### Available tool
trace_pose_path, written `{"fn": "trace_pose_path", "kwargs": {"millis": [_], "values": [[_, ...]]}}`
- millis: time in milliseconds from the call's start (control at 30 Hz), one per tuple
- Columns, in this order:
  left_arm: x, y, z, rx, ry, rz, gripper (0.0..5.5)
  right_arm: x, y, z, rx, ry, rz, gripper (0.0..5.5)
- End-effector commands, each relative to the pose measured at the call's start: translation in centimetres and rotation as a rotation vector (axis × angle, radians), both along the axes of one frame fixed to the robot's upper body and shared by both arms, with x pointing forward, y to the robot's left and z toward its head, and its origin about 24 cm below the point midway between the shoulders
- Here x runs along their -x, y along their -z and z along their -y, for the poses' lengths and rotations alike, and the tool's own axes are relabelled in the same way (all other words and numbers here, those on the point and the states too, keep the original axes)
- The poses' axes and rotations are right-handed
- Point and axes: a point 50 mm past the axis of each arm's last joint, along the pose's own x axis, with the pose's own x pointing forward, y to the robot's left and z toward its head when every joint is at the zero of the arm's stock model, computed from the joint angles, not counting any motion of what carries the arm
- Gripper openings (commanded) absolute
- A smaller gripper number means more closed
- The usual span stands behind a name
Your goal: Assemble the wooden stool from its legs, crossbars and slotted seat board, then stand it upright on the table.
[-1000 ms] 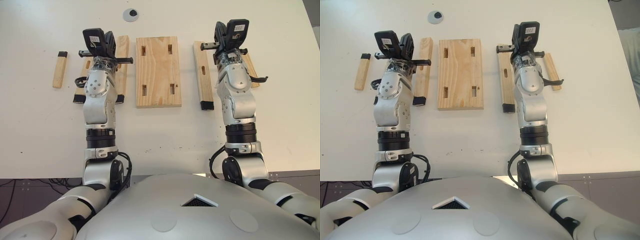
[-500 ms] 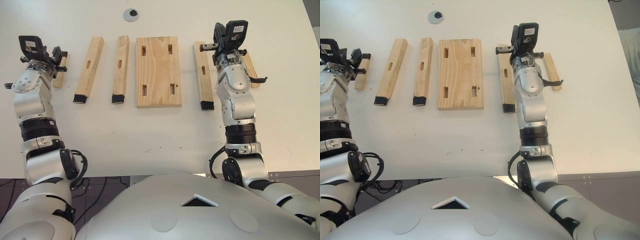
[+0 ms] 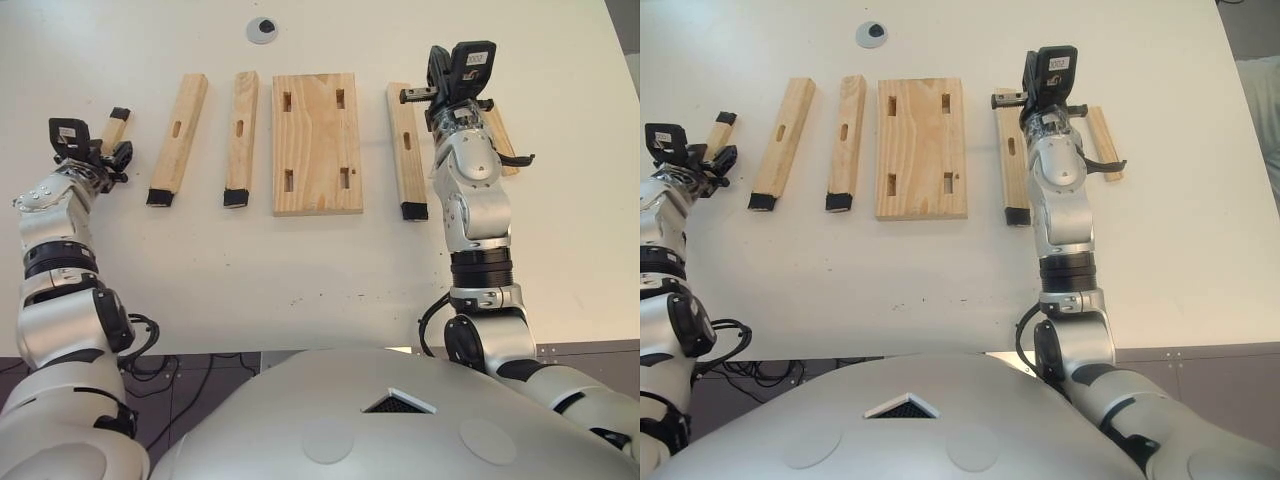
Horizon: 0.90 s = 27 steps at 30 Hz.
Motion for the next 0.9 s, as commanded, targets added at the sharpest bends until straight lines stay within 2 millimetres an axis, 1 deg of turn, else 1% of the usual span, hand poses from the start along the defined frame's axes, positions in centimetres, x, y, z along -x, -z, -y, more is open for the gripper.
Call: {"fn": "trace_pose_path", "kwargs": {"millis": [33,167,233,333,467,567,667,733,833,900], "values": [[1.4,1.9,0.0,0.025,-0.003,-0.107,2.59,0.0,-0.2,-0.3,-0.006,-0.010,-0.003,0.00],[0.9,1.7,0.7,0.094,-0.010,-0.086,2.59,0.1,0.0,-0.4,-0.008,-0.009,-0.009,0.00],[0.6,1.4,1.6,0.123,0.002,-0.073,2.59,0.2,0.1,-0.4,-0.010,-0.006,-0.012,0.00],[0.8,0.0,2.4,0.110,0.011,-0.045,2.59,0.3,0.2,-0.3,-0.012,0.001,-0.015,0.00],[0.4,-2.3,1.8,-0.005,0.016,-0.025,2.59,0.5,0.3,-0.3,-0.011,0.008,-0.019,0.00],[-0.1,-3.0,1.4,-0.031,0.011,-0.021,2.59,0.4,0.3,-0.3,-0.011,0.009,-0.019,0.00],[0.0,-2.6,1.1,-0.044,0.010,-0.039,2.59,0.4,0.2,-0.4,-0.011,0.006,-0.017,0.00],[0.2,-1.8,1.2,-0.032,0.010,-0.066,2.59,0.3,0.2,-0.4,-0.011,0.003,-0.017,0.00],[0.8,0.0,1.4,0.007,-0.005,-0.120,2.59,0.3,0.2,-0.3,-0.010,-0.001,-0.020,0.00],[1.3,0.9,1.1,0.019,-0.028,-0.143,2.59,0.3,0.2,-0.3,-0.009,0.000,-0.018,0.00]]}}
